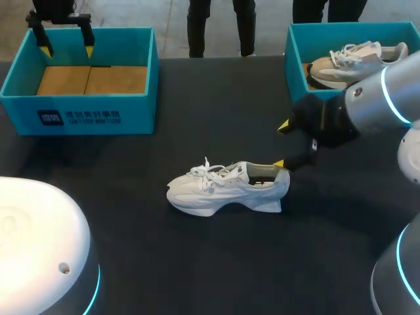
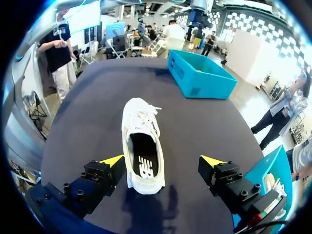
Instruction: Take the shoe out of the shoebox, open the shoe tongue, remove and reinsert the insole, then place the shoe into the shoebox
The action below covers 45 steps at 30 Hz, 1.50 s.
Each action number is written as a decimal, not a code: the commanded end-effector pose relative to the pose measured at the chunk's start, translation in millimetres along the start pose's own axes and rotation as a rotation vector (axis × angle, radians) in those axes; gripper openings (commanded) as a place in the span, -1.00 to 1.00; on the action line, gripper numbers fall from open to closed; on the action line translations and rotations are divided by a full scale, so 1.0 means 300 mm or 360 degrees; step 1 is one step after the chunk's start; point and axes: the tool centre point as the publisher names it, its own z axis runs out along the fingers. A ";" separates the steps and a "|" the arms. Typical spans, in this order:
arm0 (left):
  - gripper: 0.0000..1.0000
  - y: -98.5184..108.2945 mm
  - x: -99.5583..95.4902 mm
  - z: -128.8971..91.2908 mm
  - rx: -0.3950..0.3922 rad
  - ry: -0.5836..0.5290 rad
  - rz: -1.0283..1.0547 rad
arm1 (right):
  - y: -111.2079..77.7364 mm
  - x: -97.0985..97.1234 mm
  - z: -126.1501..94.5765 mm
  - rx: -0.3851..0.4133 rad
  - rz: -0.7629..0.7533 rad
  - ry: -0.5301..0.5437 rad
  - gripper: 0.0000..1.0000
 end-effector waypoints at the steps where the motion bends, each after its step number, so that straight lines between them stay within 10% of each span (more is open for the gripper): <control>1: 1.00 0.000 0.000 0.000 0.0000 0.0000 0.0000 | -0.049 0.010 -0.006 -0.0078 -0.0018 0.0023 1.00; 45: 1.00 0.000 0.000 0.000 0.0000 0.0000 0.0000 | -0.428 0.087 0.091 -0.0356 -0.0048 0.0094 1.00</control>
